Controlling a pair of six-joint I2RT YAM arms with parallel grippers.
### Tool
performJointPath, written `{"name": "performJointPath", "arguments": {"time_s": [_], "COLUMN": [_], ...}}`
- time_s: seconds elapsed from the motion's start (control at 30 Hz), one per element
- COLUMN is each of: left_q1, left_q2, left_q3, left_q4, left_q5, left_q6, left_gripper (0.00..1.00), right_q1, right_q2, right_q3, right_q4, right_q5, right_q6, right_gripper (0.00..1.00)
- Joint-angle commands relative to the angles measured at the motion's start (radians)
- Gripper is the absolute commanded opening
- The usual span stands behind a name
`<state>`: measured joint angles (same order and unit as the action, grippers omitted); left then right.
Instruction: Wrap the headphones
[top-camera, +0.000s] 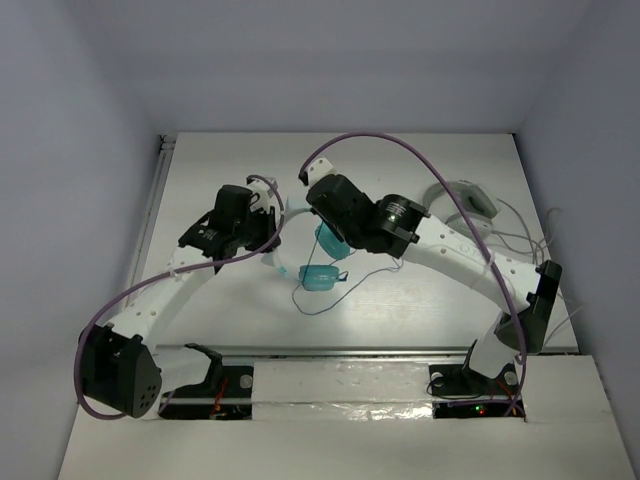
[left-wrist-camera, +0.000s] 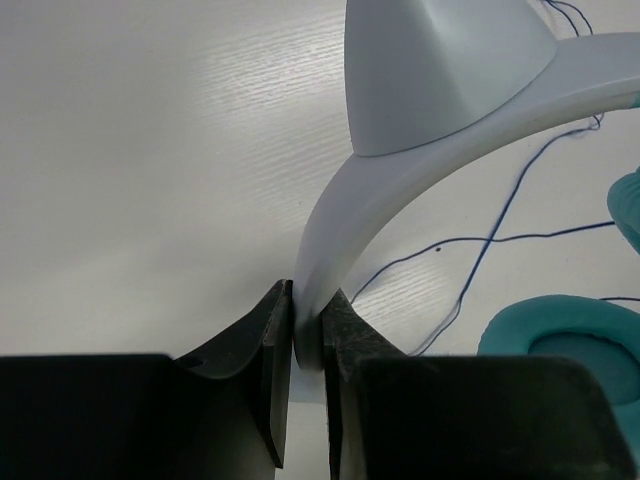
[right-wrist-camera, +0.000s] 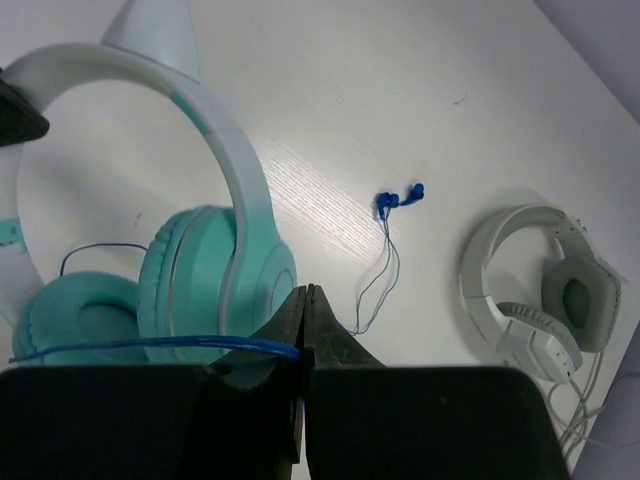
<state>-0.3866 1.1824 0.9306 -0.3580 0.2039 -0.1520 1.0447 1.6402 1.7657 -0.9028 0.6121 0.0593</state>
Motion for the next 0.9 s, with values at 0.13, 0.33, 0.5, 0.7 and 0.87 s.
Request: {"name": "performJointPath", "arguments": {"time_s": [0.13,0.33,0.5,0.7,0.87], "left_q1": [-0.012,-0.012,-0.012,-0.012,-0.012], "left_q2": [-0.036,-0.064,-0.079,-0.086,-0.101], "left_q3": [-0.004,-0.007,0.011,0.042,0.112], "left_q4": [0.08,0.111,0.14,0.175,0.131], "left_q5": [0.228,0.339,0.324,0.341,0.21], "left_q6": [0.008,-0.011,-0.046,-0.086,-0.11], "left_gripper": [0.0,0.0,0.0,0.0,0.0], "right_q1": [-0.047,-0.118,-0.178,-0.284,-0.353], "right_q2": [-0.011,-0.042,-0.124,-0.31,-0.421], "right_q3": [-0.051,-0.14,-0.221,-0.442,-0.644], "right_q4": [0.171,0.251,0.318,0.592,0.872], "right_q5": [0.034,-0.012,-0.115,-0.386,-0.625], "right_q6": [-0.049,-0.026,0.057,0.131,0.215], "right_gripper": [0.04,0.1,0.17,0.17,0.2]}}
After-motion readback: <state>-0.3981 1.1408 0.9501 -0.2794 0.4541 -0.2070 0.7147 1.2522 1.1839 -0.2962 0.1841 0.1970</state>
